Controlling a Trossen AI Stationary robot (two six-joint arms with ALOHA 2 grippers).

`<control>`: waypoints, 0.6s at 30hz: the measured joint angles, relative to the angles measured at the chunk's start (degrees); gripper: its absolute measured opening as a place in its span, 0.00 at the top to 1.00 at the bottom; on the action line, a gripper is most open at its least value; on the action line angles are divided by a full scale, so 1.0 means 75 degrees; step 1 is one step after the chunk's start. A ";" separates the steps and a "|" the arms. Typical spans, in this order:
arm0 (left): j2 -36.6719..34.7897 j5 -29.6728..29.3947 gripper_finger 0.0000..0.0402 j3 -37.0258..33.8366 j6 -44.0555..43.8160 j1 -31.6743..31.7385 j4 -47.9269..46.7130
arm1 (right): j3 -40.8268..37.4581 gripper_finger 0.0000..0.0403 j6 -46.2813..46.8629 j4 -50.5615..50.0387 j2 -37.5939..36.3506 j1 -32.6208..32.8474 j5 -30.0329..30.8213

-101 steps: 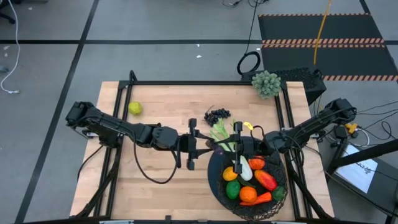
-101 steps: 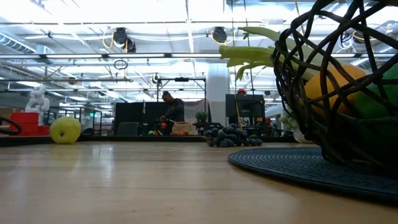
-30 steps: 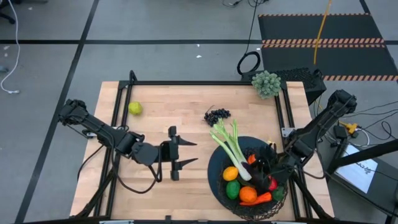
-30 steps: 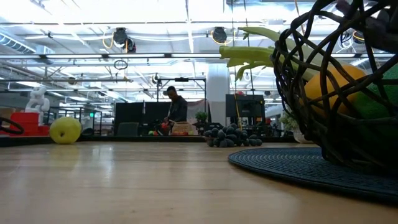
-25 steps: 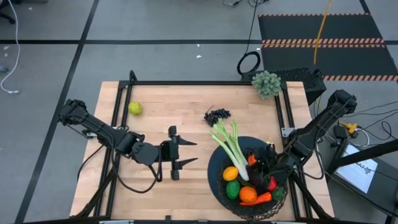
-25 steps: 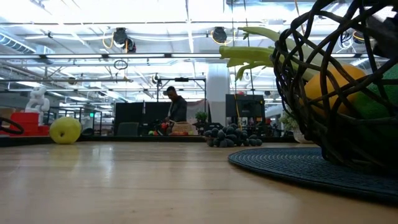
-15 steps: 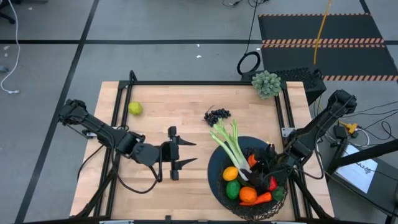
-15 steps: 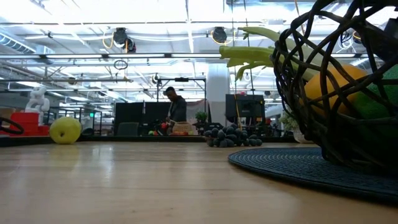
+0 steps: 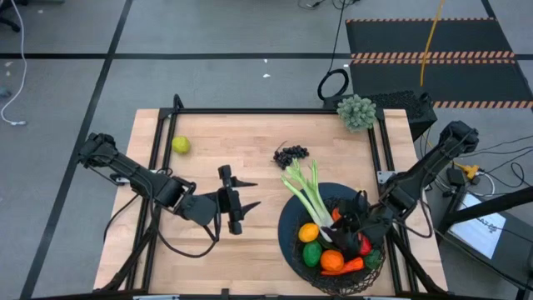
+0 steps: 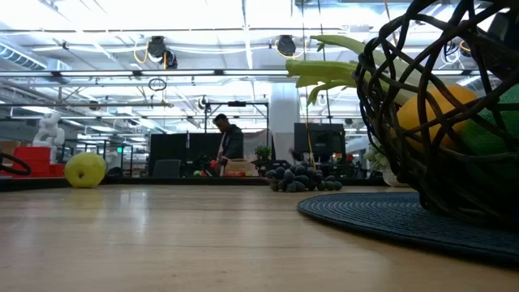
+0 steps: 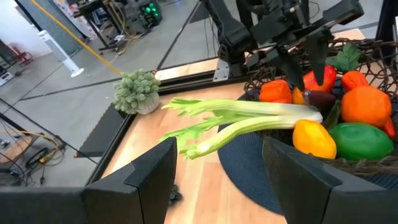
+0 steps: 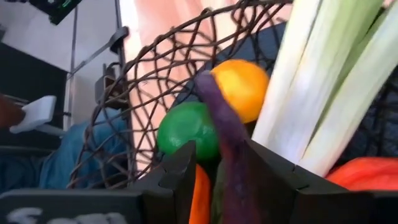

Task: Build produce basket
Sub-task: Put the green apple into the wire basket

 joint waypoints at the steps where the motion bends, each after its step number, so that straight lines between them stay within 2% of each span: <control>1: 0.0002 -0.0002 0.40 0.0000 -0.0002 0.0000 0.0005 | 0.0000 0.70 -0.0053 0.0012 0.0000 -0.0066 -0.0067; 4: 0.0001 -0.0003 0.40 0.0000 -0.0002 0.0000 0.0034 | 0.0000 0.75 -0.0188 0.0047 0.0000 -0.0208 -0.0362; 10: 0.0000 -0.0003 0.40 0.0000 -0.0002 0.0006 0.0052 | 0.0000 0.89 -0.0467 0.0117 0.0142 -0.0324 -0.0433; 15: 0.0000 -0.0004 0.40 0.0000 -0.0027 0.0006 0.0057 | -0.0004 0.98 -0.0670 0.0753 0.0671 -0.0526 -0.1426; 18: 0.0000 -0.0006 0.40 0.0000 -0.0038 0.0006 0.0059 | -0.0008 0.99 -0.0961 0.1392 0.0894 -0.0577 -0.1955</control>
